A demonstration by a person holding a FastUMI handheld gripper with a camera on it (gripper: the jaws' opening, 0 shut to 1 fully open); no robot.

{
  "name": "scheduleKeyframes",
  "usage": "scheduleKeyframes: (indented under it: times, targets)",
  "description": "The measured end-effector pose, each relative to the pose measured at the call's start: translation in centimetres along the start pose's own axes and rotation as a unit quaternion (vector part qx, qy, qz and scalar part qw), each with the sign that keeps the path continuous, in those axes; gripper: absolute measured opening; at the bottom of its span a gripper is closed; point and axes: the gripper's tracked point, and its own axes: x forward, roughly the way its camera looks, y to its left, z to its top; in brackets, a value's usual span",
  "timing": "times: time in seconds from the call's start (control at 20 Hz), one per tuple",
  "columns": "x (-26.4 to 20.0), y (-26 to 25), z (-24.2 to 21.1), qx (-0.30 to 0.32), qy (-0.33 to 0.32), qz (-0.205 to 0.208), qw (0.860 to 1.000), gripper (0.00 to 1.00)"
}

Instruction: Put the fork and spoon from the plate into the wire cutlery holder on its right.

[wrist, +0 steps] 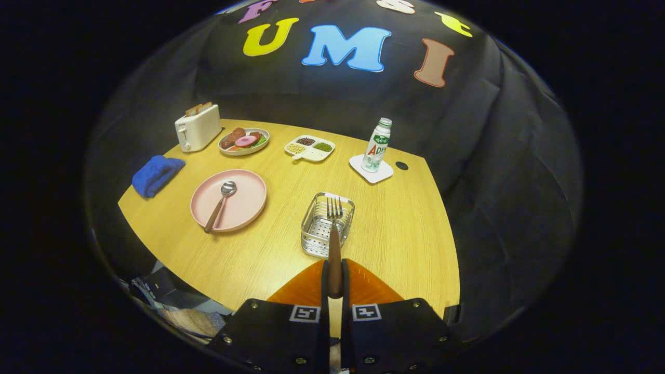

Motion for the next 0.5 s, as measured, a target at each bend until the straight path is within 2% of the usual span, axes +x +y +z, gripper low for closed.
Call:
scheduleKeyframes:
  times: [0.5]
  targets:
    - [1.5, 0.5, -0.5, -0.015, 0.091, 0.034, 0.995, 0.08]
